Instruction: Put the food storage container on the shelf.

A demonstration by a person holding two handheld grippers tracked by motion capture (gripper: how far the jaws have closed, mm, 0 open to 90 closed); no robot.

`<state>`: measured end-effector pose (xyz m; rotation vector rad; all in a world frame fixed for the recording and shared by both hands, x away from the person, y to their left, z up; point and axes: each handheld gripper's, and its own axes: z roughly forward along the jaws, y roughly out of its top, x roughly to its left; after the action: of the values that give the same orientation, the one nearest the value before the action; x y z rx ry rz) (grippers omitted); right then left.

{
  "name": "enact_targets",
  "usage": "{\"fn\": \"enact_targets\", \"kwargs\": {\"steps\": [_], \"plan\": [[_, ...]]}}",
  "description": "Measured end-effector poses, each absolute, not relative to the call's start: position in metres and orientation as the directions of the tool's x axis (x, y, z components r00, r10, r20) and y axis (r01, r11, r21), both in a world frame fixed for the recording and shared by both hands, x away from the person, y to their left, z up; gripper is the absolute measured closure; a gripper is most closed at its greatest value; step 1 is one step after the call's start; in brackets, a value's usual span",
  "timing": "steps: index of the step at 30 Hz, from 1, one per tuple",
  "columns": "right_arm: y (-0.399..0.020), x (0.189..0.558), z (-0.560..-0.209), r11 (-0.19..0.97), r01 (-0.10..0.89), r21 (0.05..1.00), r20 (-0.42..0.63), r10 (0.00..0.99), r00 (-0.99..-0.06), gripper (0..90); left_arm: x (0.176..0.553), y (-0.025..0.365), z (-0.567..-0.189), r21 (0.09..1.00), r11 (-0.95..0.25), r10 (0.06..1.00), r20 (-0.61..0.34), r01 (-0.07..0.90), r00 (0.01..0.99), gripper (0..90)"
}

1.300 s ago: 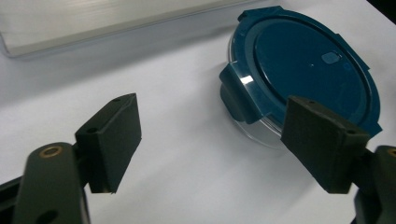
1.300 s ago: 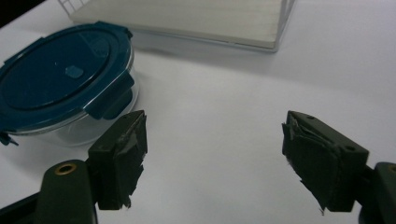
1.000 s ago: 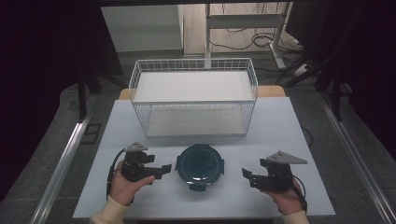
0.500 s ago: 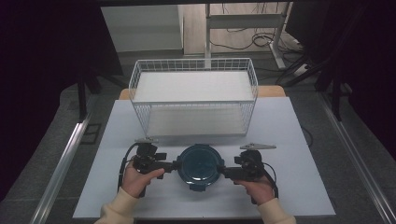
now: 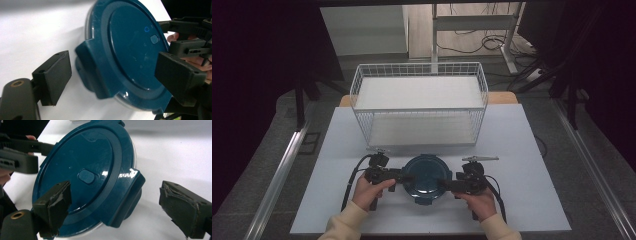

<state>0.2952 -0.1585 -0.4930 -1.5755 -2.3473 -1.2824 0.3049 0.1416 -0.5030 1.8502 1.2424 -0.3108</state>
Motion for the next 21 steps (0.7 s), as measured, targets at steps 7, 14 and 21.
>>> {"fn": "enact_targets", "kwargs": {"steps": [7, 14, 21], "plan": [[-0.152, 0.299, -0.503, 0.095, 0.833, 0.545, 0.536, 0.724, -0.434, 10.6, 0.306, 0.147, -0.510, 0.480, -0.098, 0.605, -0.667, 0.872, 0.435, 15.0], [-0.149, 0.300, -0.509, 0.046, 0.876, 0.480, 0.617, 0.692, -0.375, 13.5, 0.306, 0.146, -0.516, 0.458, -0.105, 0.590, -0.686, 0.883, 0.426, 23.3], [-0.151, 0.298, -0.509, 0.009, 0.898, 0.440, 0.656, 0.679, -0.329, 20.3, 0.304, 0.145, -0.514, 0.437, -0.071, 0.610, -0.692, 0.896, 0.386, 25.6]]}}
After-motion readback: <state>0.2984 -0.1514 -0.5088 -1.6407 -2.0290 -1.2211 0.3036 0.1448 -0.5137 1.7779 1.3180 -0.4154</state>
